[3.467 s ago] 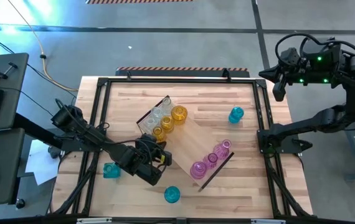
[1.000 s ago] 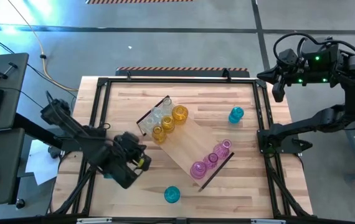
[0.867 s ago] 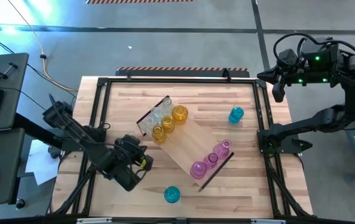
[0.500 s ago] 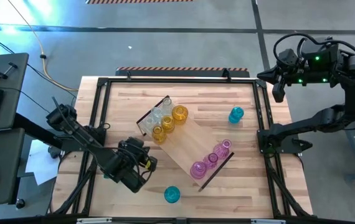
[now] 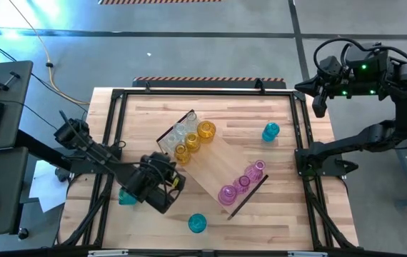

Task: Sort vases onto shelf
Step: Put the yellow flower vase on the shelf aligned with the other yellow flower vases, then put the top blue flower vase on the shelf

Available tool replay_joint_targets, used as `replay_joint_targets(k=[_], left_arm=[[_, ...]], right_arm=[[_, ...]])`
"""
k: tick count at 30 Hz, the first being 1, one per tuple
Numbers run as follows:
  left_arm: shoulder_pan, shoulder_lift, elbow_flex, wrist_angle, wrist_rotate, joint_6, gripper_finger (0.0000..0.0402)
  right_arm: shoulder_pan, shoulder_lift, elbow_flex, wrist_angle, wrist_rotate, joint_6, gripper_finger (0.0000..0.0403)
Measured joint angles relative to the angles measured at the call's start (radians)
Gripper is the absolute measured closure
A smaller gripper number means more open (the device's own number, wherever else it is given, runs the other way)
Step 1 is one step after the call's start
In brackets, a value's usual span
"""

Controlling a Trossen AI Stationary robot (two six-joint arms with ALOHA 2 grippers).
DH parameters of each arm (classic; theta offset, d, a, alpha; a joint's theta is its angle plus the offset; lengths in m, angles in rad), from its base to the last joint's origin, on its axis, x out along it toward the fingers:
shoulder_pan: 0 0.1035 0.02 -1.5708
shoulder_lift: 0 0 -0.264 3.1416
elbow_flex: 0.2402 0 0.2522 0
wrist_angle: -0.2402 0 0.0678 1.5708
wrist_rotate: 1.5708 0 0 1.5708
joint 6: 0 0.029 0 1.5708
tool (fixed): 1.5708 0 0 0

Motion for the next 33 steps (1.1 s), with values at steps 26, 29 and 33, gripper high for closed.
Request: replay_joint_targets(k=[26, 29, 33], left_arm=[[-0.047, -0.013, 0.032, 0.002, 0.001, -0.017, 0.0401], [-0.046, -0.046, 0.093, -0.013, -0.011, 0.076, 0.0401], [-0.038, -0.111, 0.207, -0.089, -0.120, 0.206, 0.0401]], right_arm=[[0.000, 0.001, 0.000, 0.000, 0.000, -0.005, 0.0403], [0.000, 0.010, 0.000, 0.000, 0.000, -0.013, 0.0403], [0.000, 0.035, 0.000, 0.000, 0.000, -0.024, 0.0403]])
